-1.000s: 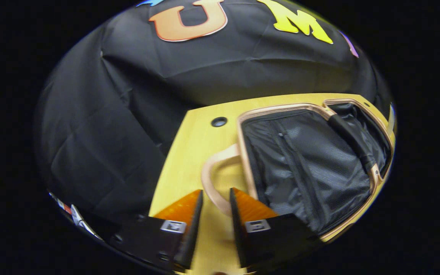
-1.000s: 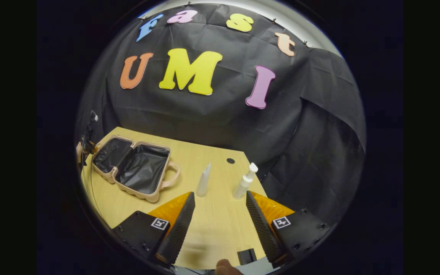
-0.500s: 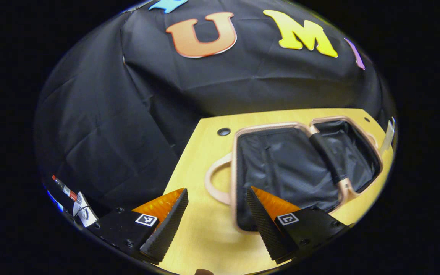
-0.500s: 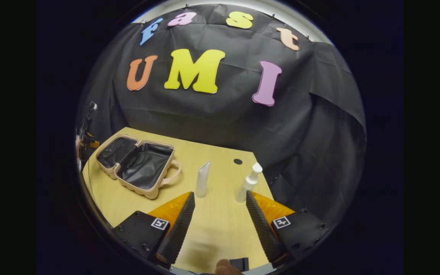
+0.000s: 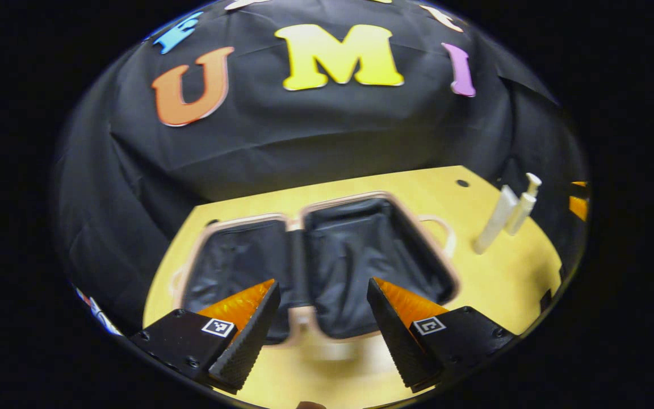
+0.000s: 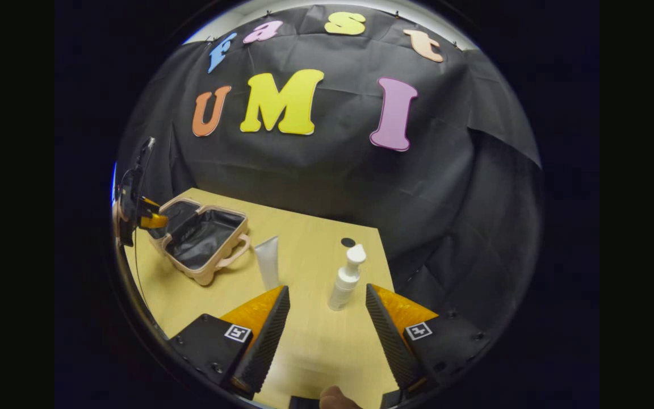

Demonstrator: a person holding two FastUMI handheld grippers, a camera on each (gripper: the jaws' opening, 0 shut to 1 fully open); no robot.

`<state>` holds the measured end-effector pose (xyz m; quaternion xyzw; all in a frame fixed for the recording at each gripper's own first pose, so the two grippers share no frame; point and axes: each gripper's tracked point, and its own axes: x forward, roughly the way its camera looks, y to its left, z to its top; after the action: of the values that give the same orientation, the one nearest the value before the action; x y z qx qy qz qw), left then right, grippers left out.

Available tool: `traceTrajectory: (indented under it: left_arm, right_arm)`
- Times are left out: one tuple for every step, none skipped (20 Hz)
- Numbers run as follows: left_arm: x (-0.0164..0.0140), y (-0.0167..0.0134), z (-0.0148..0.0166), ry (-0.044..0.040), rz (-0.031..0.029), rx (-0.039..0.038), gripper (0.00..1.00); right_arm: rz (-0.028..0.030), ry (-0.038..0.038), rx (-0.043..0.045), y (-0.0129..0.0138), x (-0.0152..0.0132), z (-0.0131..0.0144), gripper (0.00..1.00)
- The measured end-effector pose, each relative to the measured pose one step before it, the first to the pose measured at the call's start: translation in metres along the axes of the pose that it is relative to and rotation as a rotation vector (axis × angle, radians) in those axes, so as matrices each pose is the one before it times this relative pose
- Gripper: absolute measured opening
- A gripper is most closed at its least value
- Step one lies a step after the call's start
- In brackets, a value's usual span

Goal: First open the suitcase, pack the skin care products into it, and then close the suitcase.

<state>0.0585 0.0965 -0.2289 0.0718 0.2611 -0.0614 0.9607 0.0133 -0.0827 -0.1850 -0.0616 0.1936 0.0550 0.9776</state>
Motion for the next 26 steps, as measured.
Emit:
traceTrajectory:
  left_arm:
    - [0.00306, -0.03195, 0.003, 0.00202, -0.04113, 0.01157, 0.98]
    - [0.00657, -0.03115, 0.00542, -0.00325, -0.04312, 0.01372, 0.98]
    - [0.00533, -0.03009, 0.00443, -0.00248, -0.0403, 0.01631, 0.98]
    - [0.00762, -0.02637, 0.00542, -0.00208, -0.04119, 0.01537, 0.98]
    - [0.00903, -0.02469, 0.00212, 0.00204, -0.04009, 0.01322, 0.98]
    - [0.00975, -0.0249, 0.0032, 0.0043, -0.04132, 0.00853, 0.98]
    - [0.00949, -0.02036, 0.00209, 0.00459, -0.032, 0.00284, 0.98]
    - [0.01001, -0.01637, 0.00168, 0.00787, -0.0207, -0.00346, 1.0]
    - [0.01035, -0.00689, 0.00046, 0.00642, -0.01943, -0.01151, 0.98]
    - [0.02415, -0.01857, 0.00343, 0.00046, -0.02042, -0.01058, 0.98]
    - [0.00988, -0.00684, 0.00287, -0.0009, -0.01588, -0.01067, 0.98]
    - [0.01249, -0.00652, 0.00129, 0.00088, -0.01672, -0.01393, 0.98]
    - [0.01178, -0.00544, -0.00012, 0.0056, -0.02039, -0.01855, 0.98]
    - [0.01209, -0.00374, -0.00111, 0.01003, -0.01148, -0.01749, 0.98]
    - [0.01131, -0.00129, -0.00106, 0.00852, -0.00104, -0.01795, 0.98]
    - [0.01227, 0.00102, -0.00094, 0.00876, 0.00026, -0.01934, 0.98]
    - [0.01016, 0.00284, -0.00236, 0.00366, 0.01385, -0.01644, 0.89]
    - [0.00793, 0.00236, -0.00203, 0.00703, 0.01329, -0.01156, 0.84]
    - [0.00575, 0.0027, -0.00211, 0.00322, 0.01098, -0.00256, 0.77]
    - [0.0037, 0.00216, -0.00268, 0.00839, 0.01128, -0.00215, 0.75]
    - [0.00282, 0.00167, -0.00116, -0.00045, 0.00887, -0.00184, 0.71]
    - [0.00124, 0.00284, 0.0013, -0.00195, 0.01468, -0.00023, 0.75]
    - [-0.00047, 0.00236, 0.00045, -0.00337, 0.01251, -0.00321, 0.7]
    - [0.0013, -0.00029, -0.00024, -0.0022, 0.00182, -0.00768, 0.62]
    - [-0.00191, 0.00018, -0.00074, 0.00276, 0.00074, -0.00041, 0.59]
    - [-0.00206, -0.00004, 0.00013, 0.00091, 0.00374, -0.00079, 0.58]
  right_arm:
    - [0.00331, 0.00315, 0.00353, -0.01128, 0.00287, -0.00106, 0.79]
    - [0.00736, 0.00152, 0.00578, -0.00761, 0.00166, -0.00258, 0.8]
    - [0.00495, 0.00303, 0.00223, -0.00916, 0.00172, -0.00229, 0.79]
    - [0.00057, 0.00287, -0.00175, -0.00948, 0.00176, -0.00327, 0.8]
    - [0.00059, 0.00666, -0.00256, -0.00895, 0.00178, -0.00364, 0.8]
    - [0.00047, 0.01144, -0.00139, -0.00928, 0.00056, -0.00607, 0.8]
    - [0.00201, 0.01133, 0.0024, -0.00767, -0.00014, -0.00595, 0.79]
    - [0.0006, 0.00852, 0.0021, -0.00659, -0.00033, -0.00582, 0.8]
    - [-0.001, 0.00892, 0.00151, -0.00637, -0.00009, -0.00526, 0.8]
    - [-0.00033, 0.00975, 0.00043, -0.00624, 0.00011, -0.00555, 0.79]
    - [-0.00329, 0.00882, -0.00293, -0.00672, -0.00037, -0.00511, 0.79]
    - [-0.00408, 0.00783, -0.00342, -0.0062, 0.00018, -0.00536, 0.8]
    - [-0.00502, 0.0098, -0.00136, -0.00647, -0.00006, -0.00402, 0.8]
    - [-0.0061, 0.00992, 0.00036, -0.0062, 0.00118, -0.00475, 0.78]
    - [-0.00168, 0.00972, -0.00054, -0.00461, 0.00078, -0.0039, 0.78]
    - [-0.00182, 0.00681, -0.00393, -0.00439, -0.00041, -0.00489, 0.78]
    - [-0.00418, 0.00347, -0.00472, -0.00368, 0.00132, -0.00219, 0.78]
    - [0.00167, 0.00407, -0.00217, -0.00162, 0.00195, -0.00186, 0.8]
    - [0.00217, 0.00478, -0.00002, -0.00098, 0.00155, -0.00049, 0.78]
    - [0.00435, 0.00434, 0.001, 0.00083, 0.00268, -0.00205, 0.78]
    - [0.00757, 0.00407, 0.00436, 0.00244, 0.003, -0.00007, 0.8]
    - [0.01037, 0.003, 0.00694, 0.00379, 0.00359, -0.00001, 0.8]
    - [0.00846, 0.00411, 0.00718, 0.00393, 0.00535, 0.00111, 0.79]
    - [0.0099, 0.0039, 0.00928, 0.00469, 0.00507, 0.00085, 0.79]
    - [0.00794, -0.00001, 0.01153, 0.00449, 0.00529, 0.00359, 0.8]
    - [0.012, -0.00026, 0.01213, 0.00568, 0.00432, 0.00395, 0.8]
